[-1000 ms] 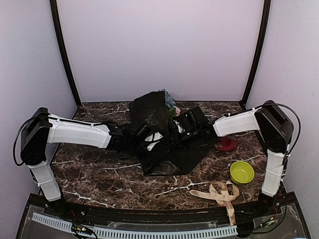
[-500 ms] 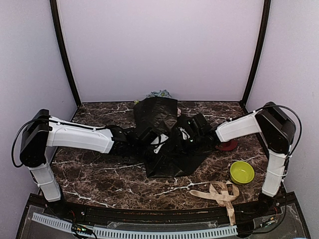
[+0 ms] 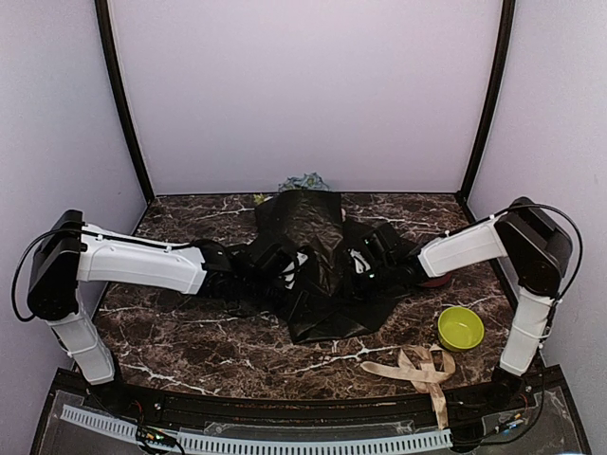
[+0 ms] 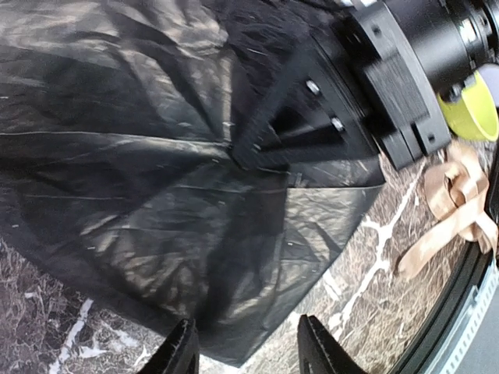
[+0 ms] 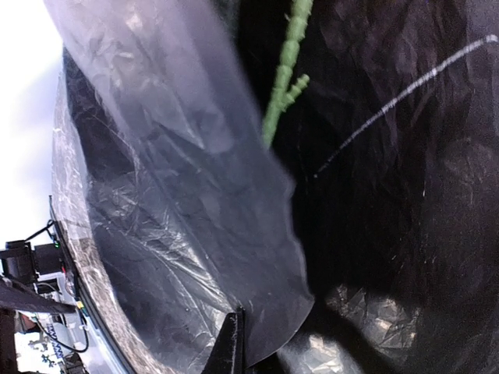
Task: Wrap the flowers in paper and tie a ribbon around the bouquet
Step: Press the fold line on the 2/3-folded wrapping paper.
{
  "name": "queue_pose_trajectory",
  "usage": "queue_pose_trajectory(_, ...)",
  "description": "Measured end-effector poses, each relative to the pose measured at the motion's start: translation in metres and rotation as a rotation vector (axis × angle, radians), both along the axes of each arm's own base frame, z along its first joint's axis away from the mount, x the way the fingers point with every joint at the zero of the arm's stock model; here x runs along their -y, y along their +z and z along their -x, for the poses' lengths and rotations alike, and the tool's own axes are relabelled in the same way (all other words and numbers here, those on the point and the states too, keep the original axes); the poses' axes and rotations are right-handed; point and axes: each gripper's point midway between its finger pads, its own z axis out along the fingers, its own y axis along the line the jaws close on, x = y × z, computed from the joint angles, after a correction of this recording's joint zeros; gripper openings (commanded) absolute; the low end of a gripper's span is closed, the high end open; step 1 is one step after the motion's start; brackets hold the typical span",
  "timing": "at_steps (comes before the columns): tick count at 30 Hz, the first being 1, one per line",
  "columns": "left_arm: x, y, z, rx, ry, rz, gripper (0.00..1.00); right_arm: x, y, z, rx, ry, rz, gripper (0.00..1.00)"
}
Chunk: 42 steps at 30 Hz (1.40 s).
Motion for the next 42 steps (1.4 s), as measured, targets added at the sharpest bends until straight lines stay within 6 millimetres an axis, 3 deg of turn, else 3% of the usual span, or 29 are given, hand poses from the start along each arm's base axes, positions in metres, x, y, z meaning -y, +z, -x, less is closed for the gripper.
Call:
queue_pose_trajectory(7,0.006,-0.002,-0.01,-0.046,0.121,0.035,0.42,0.008,-0.011,0.007,-0.008,0.002,0.025,0.0)
queue_pose_trajectory(15,0.008,-0.05,-0.011,-0.129,0.171,-0.042,0.42,0.015,-0.017,0.012,0.001,0.027,0.06,0.0)
queue_pose_trajectory(26,0.002,-0.059,0.001,-0.183,0.148,-0.075,0.41,0.016,-0.006,0.012,0.023,0.074,0.09,0.0)
queue_pose_trajectory(42,-0.023,-0.066,0.024,-0.094,0.061,-0.328,0.41,0.015,-0.007,0.01,0.04,0.099,0.104,0.0)
